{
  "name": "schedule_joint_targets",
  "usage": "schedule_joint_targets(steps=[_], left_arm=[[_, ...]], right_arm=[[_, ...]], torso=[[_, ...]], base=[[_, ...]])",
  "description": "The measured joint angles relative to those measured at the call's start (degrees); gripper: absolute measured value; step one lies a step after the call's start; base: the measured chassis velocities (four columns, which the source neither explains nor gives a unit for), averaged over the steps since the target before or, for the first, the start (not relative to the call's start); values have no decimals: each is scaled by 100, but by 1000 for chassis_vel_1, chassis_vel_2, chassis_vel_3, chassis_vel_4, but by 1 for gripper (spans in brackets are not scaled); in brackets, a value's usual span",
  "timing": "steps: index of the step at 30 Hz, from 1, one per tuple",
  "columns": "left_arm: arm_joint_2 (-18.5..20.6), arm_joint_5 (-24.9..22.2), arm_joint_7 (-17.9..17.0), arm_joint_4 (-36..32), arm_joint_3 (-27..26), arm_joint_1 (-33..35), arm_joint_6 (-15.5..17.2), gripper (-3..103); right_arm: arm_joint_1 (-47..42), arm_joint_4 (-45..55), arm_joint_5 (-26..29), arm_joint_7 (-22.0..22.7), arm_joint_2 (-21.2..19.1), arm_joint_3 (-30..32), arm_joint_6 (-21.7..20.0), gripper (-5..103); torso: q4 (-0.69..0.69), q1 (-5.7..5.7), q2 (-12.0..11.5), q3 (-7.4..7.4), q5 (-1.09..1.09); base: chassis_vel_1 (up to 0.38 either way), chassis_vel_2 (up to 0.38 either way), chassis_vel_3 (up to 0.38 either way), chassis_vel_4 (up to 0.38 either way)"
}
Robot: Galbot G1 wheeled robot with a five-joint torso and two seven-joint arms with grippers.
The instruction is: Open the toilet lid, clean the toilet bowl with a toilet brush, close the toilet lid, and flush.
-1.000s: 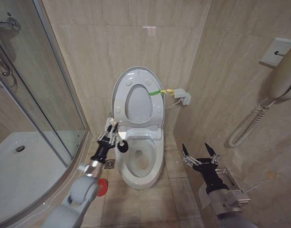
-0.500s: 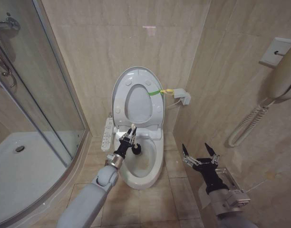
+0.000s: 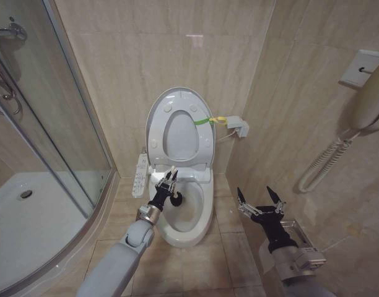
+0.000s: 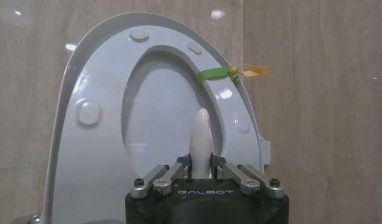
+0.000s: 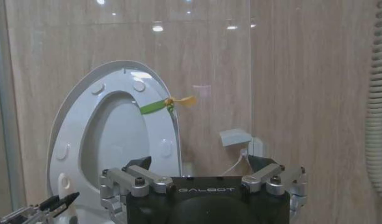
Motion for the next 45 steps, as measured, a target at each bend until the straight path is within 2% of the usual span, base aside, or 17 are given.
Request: schedule_joint_targets(steps=[10, 14, 33, 40, 45], left_arm=[[-18, -23, 47, 130, 43, -32, -70, 20], [-44, -65, 126, 358, 126, -116, -191, 20], [-384, 11, 430, 2162, 468, -588, -728, 20], [-698, 8, 627, 2906, 533, -801, -905, 20], [-849, 156, 610, 3146, 464, -870, -959, 20]], right_arm=[[1, 0, 0, 0, 0, 0, 0, 100], [1, 0, 0, 0, 0, 0, 0, 100], [1, 0, 0, 0, 0, 0, 0, 100], [1, 0, 0, 0, 0, 0, 0, 100], [1, 0, 0, 0, 0, 0, 0, 100]], torso=[[1, 6, -1, 2, -1], [0, 1, -1, 1, 0], [0, 2, -1, 1, 0], [0, 2, -1, 1, 0], [0, 2, -1, 1, -1]], base=[[-65, 73, 65, -67], [0, 0, 0, 0], [0, 0, 0, 0], [0, 0, 0, 0], [0, 0, 0, 0]])
